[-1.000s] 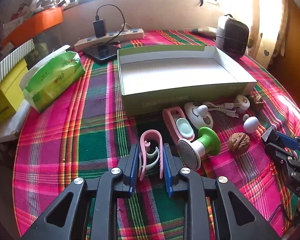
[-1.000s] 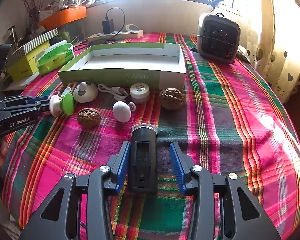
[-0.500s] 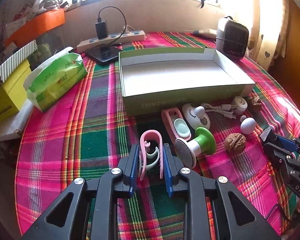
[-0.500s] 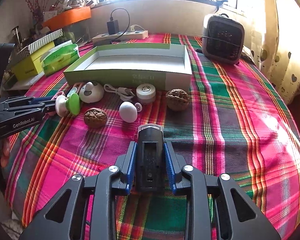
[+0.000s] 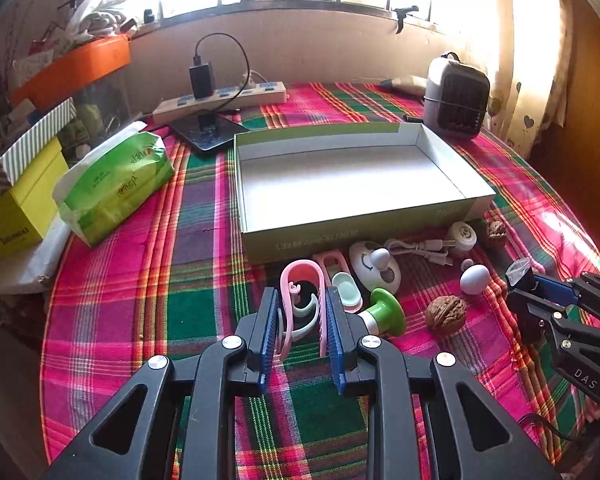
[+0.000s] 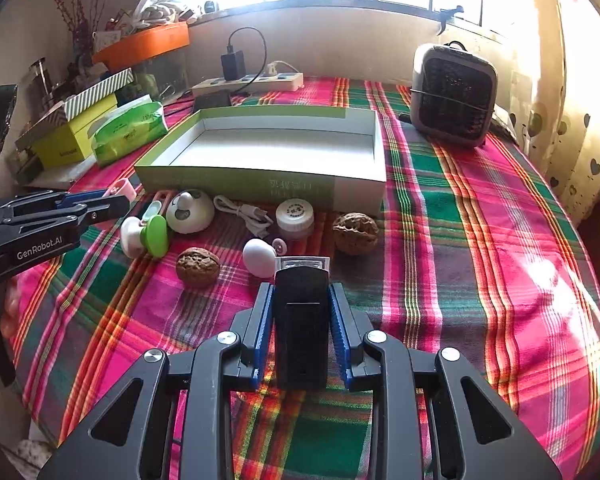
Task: Organize objects
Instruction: 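Carry the pink clip and black device into the white box, opening the right tool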
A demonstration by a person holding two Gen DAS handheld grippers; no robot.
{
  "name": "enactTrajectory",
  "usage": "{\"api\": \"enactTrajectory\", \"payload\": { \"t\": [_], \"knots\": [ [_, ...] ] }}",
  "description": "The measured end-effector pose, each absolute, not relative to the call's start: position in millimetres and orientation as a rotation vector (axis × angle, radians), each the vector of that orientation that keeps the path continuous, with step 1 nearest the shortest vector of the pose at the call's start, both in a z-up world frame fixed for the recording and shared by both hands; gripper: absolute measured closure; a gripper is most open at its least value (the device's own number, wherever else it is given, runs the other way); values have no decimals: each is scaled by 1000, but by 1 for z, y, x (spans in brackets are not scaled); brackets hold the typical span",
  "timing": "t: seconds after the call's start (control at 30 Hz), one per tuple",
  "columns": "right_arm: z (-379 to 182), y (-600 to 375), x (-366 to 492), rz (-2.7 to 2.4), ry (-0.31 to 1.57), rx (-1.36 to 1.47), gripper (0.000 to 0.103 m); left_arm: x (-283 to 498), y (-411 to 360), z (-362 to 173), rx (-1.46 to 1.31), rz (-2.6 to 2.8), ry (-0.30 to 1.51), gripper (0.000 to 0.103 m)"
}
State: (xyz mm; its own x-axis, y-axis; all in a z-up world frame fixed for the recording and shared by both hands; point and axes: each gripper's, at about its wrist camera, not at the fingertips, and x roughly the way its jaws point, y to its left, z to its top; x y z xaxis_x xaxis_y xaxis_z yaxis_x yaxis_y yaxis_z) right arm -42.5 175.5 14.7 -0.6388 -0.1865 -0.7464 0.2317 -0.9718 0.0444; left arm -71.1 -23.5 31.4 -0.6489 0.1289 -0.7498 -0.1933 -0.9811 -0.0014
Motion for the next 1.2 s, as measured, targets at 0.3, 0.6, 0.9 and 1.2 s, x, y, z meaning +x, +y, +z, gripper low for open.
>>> {"api": "enactTrajectory", "payload": {
  "t": [0.3,0.6,0.9,1.2],
  "knots": [
    [3,175,-42,-2622,59,1227,74,-72,-24,28,-1232,2697,112,82],
    [2,174,-28,-2639,90,1205,74,-71,-23,27,-1237,2695,107,82],
    [1,170,-26,-2653,136,1194,74,-70,-22,28,-1236,2697,100,82],
    [9,176,-28,-2656,100,1178,74,-69,-19,34,-1220,2696,107,82]
  ]
}}
